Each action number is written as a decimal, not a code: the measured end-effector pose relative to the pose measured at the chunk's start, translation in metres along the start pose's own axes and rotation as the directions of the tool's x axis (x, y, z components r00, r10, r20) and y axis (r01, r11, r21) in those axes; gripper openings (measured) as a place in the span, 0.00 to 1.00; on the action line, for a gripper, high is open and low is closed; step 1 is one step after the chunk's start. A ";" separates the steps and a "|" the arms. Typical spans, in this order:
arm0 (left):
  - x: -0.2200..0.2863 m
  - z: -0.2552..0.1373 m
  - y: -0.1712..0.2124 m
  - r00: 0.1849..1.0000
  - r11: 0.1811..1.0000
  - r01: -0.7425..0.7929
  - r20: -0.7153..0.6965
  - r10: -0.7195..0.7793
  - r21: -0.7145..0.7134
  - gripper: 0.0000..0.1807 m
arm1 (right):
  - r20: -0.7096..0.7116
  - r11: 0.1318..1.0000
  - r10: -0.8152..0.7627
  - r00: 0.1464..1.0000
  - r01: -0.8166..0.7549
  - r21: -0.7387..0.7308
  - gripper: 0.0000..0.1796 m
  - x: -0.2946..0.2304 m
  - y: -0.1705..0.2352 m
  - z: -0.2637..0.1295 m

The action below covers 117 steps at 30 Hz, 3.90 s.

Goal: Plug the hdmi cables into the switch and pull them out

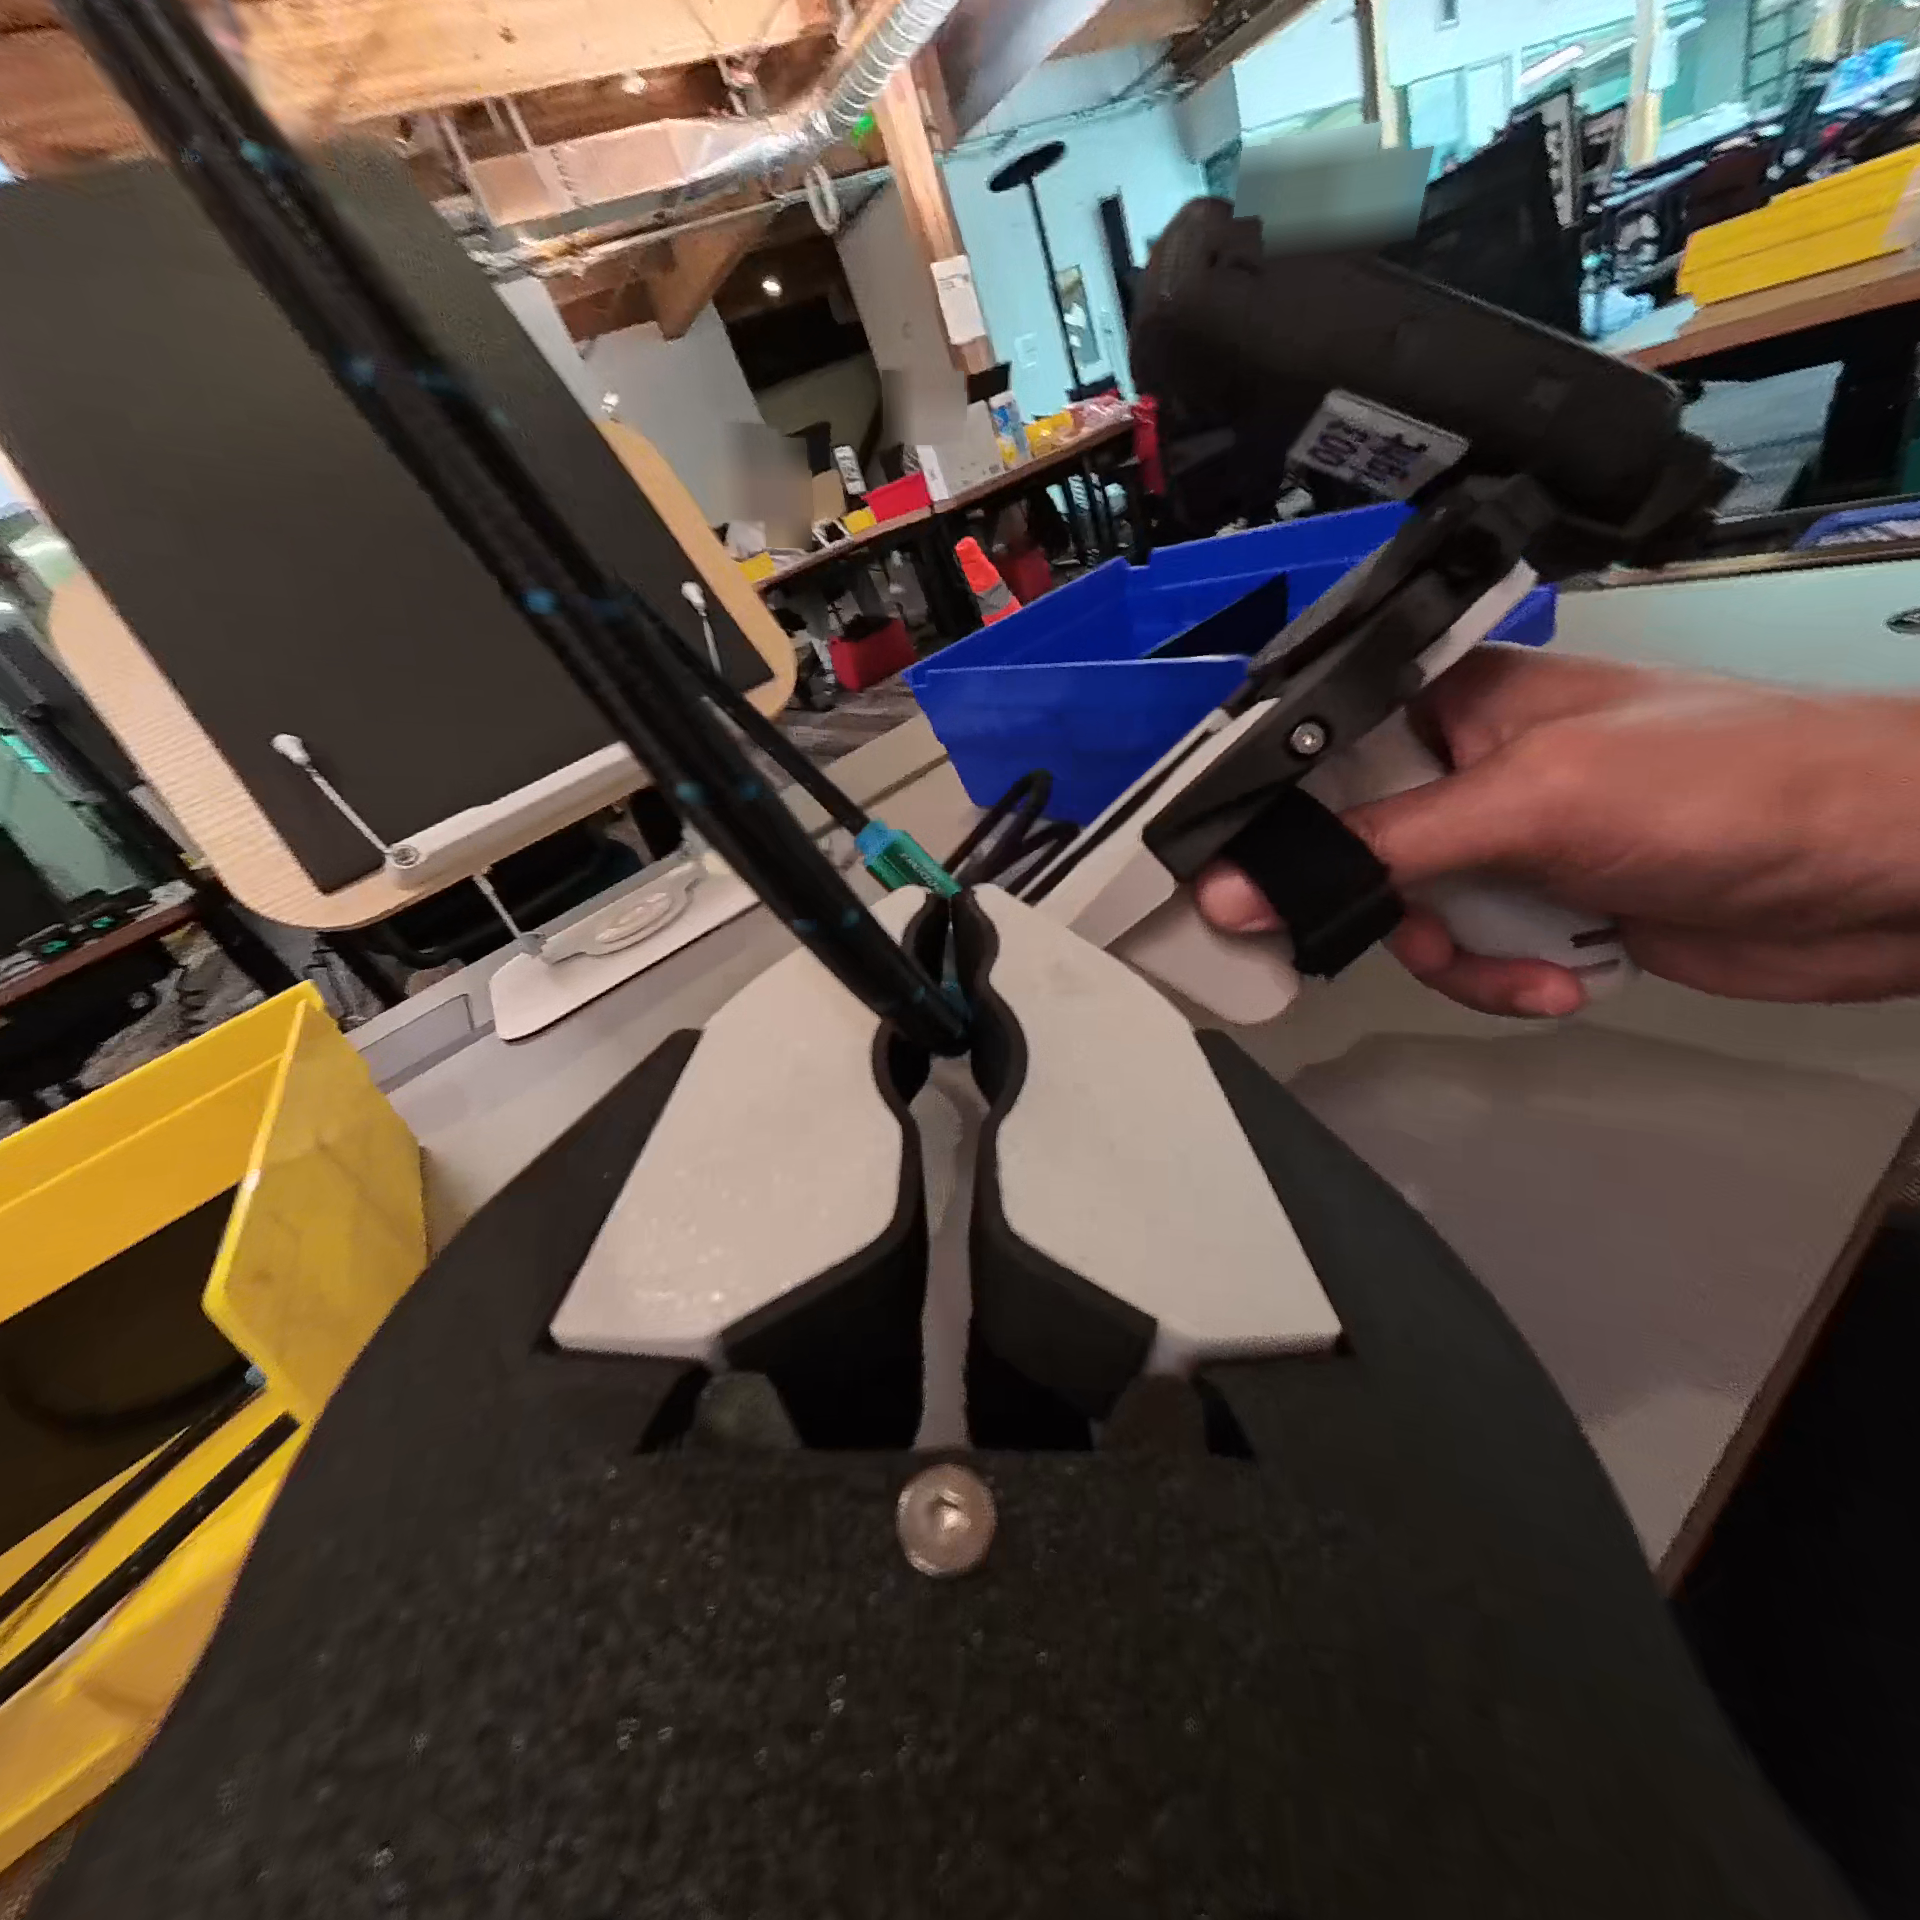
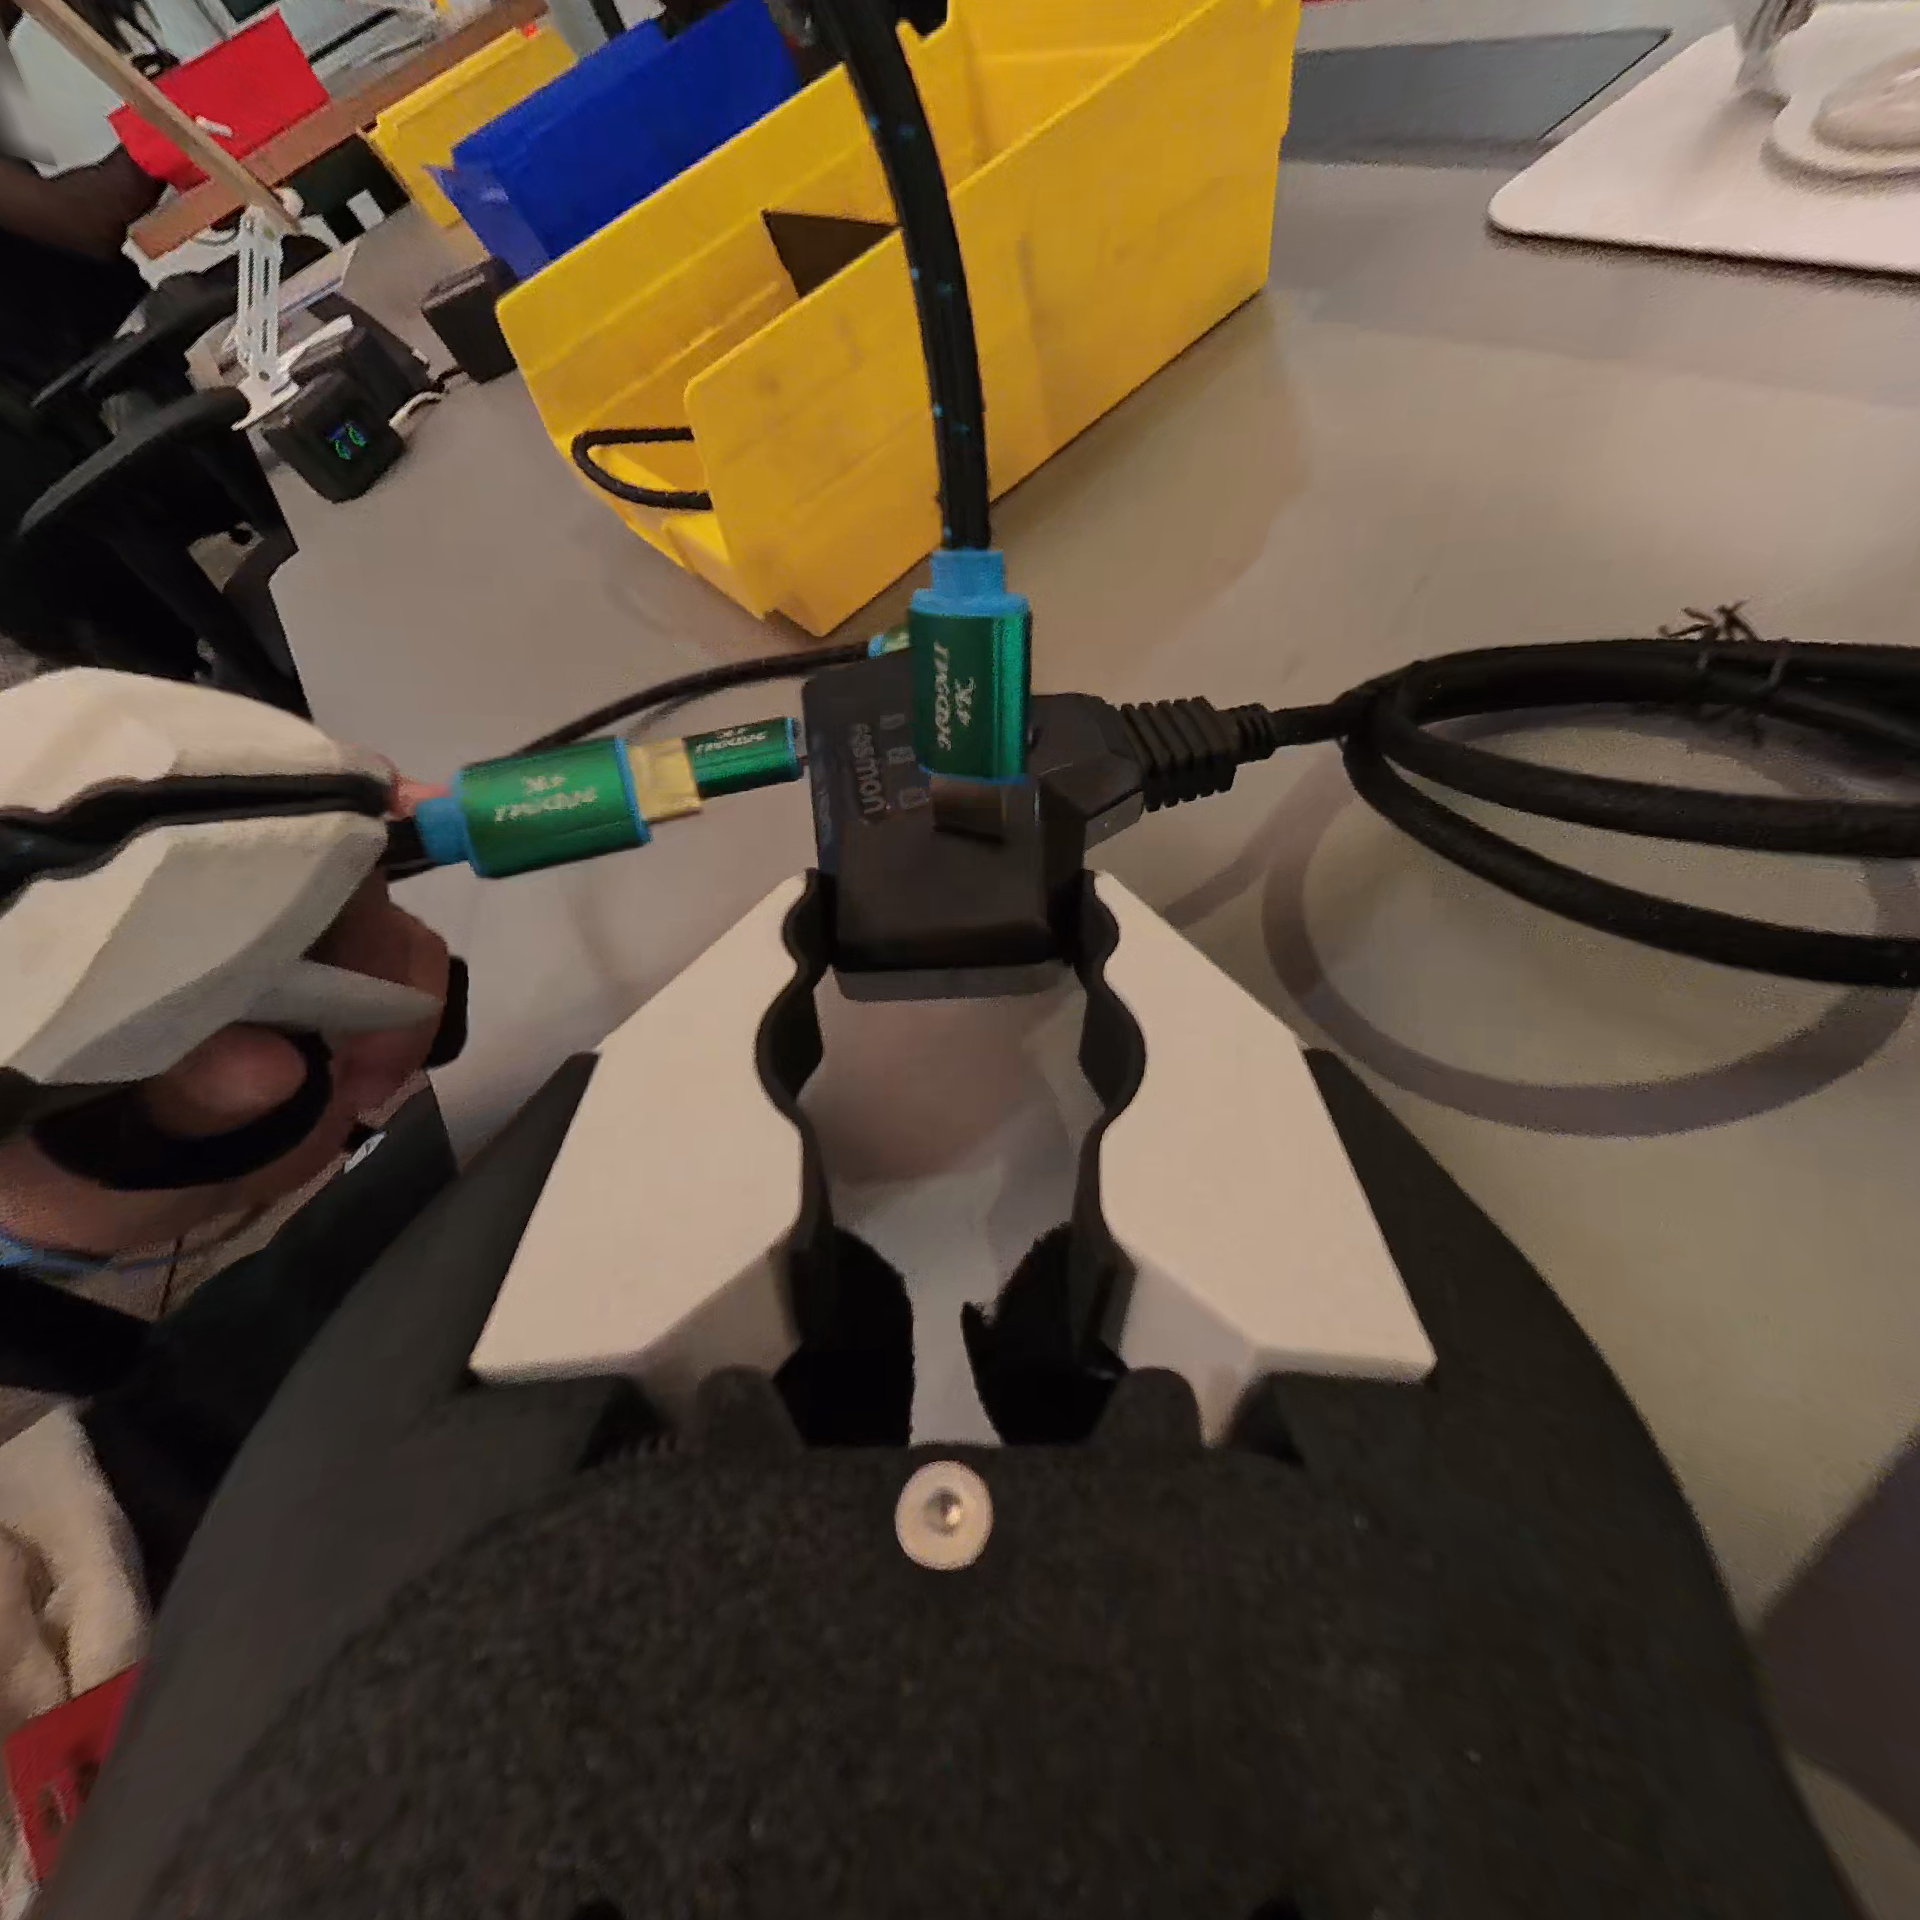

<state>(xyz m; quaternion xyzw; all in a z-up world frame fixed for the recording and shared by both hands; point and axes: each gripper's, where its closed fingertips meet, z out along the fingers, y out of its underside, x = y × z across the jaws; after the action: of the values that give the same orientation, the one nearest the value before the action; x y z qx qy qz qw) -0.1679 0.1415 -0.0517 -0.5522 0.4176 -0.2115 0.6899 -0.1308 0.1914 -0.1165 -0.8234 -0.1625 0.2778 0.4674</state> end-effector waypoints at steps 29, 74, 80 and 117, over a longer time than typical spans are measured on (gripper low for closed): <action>-0.005 0.033 0.012 0.919 0.919 0.375 0.080 -0.385 0.121 0.01 | 0.113 0.955 0.241 0.964 -0.257 0.149 0.26 0.016 -0.011 -0.009; -0.003 0.040 0.037 0.974 0.932 0.207 0.151 -0.168 -0.297 0.10 | 0.118 0.950 0.275 0.954 -0.289 0.119 0.26 0.016 -0.005 -0.002; 0.001 0.038 0.037 0.970 0.914 0.229 0.162 -0.183 -0.335 0.17 | 0.122 0.951 0.270 0.955 -0.284 0.120 0.26 0.014 -0.006 -0.003; 0.011 0.023 0.000 0.477 0.525 0.829 -0.248 -0.843 -0.191 0.01 | 0.281 0.895 -0.444 0.851 0.430 0.115 0.19 -0.067 0.011 -0.022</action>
<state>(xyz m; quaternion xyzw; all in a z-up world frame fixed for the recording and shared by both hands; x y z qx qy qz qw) -0.1430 0.1462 -0.0542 -0.6597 0.2028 -0.5949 0.4120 -0.1704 0.1360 -0.0964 -0.7016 -0.4076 0.2895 0.5078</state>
